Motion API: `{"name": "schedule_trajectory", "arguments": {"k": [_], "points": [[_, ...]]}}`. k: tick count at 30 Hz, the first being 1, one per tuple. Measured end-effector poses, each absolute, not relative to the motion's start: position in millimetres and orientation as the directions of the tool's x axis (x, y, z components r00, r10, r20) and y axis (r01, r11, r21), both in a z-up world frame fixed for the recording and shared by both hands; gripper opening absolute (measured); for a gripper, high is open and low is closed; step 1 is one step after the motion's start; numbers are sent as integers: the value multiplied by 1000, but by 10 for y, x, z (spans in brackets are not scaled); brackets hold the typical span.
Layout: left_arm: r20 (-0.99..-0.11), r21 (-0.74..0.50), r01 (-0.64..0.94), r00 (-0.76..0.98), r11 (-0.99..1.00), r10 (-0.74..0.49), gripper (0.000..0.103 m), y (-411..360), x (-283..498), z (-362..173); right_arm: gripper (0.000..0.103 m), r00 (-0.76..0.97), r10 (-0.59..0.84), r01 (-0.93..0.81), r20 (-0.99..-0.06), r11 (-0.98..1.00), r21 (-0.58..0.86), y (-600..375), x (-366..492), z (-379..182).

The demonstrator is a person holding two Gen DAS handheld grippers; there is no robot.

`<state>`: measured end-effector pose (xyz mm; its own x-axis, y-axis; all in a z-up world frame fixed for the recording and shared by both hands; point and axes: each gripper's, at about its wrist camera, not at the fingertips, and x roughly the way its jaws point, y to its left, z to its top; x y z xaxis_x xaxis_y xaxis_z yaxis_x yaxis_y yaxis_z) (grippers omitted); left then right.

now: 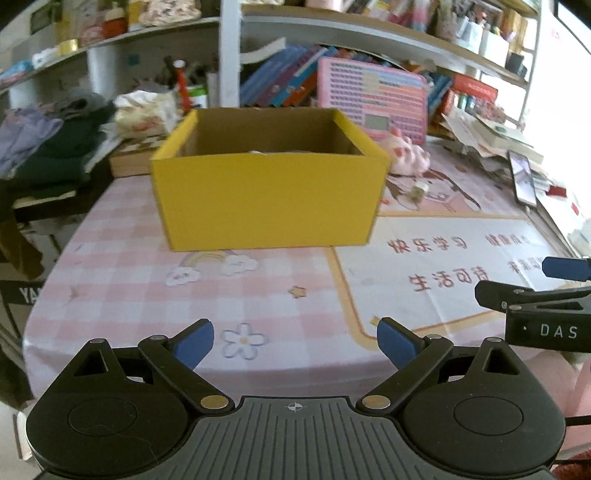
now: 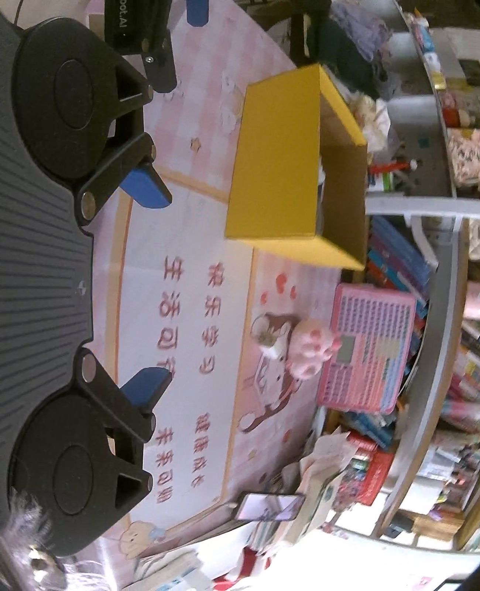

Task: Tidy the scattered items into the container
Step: 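Withdraw both tools and move them toward the white charger and pink plush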

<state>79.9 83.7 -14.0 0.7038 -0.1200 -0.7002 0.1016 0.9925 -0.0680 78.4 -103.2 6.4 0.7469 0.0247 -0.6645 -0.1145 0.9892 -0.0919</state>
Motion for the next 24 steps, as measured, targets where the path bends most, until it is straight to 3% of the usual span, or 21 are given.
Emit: {"name": "schedule_trajectory", "arguments": {"k": [24], "points": [[-767, -80, 367, 572, 927, -293, 97, -739, 1560, -322, 94, 688, -39, -8, -725, 998, -61, -2425, 1558, -179]]}}
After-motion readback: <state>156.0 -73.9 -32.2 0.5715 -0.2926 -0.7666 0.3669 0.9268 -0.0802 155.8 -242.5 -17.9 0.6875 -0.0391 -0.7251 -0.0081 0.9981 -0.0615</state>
